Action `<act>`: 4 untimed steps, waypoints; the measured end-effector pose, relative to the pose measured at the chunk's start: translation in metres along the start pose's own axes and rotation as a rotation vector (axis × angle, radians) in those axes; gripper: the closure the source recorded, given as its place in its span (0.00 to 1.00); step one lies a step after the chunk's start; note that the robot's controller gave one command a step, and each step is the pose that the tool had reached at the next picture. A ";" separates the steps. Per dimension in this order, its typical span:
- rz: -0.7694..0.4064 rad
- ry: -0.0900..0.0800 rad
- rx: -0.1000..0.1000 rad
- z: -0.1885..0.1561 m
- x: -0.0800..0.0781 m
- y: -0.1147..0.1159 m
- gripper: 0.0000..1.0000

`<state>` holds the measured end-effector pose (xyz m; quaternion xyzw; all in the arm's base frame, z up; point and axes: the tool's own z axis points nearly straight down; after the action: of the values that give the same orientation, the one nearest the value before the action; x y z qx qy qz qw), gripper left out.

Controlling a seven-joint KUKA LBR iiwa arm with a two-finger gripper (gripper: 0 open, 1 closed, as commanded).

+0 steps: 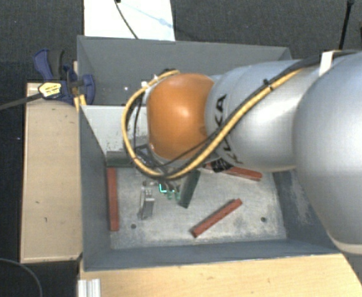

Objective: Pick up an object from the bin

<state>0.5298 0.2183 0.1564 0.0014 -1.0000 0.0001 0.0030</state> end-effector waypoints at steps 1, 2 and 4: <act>-0.288 -0.002 0.003 0.088 -0.044 -0.083 0.00; -0.502 -0.012 0.003 0.055 -0.050 -0.146 0.00; -1.015 -0.006 0.003 0.086 -0.063 -0.141 0.00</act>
Offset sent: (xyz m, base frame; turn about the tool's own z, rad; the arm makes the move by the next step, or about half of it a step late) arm 0.0437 -0.0797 -0.0864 -0.2932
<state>0.5923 0.0777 0.0701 0.4873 -0.8733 -0.0002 -0.0003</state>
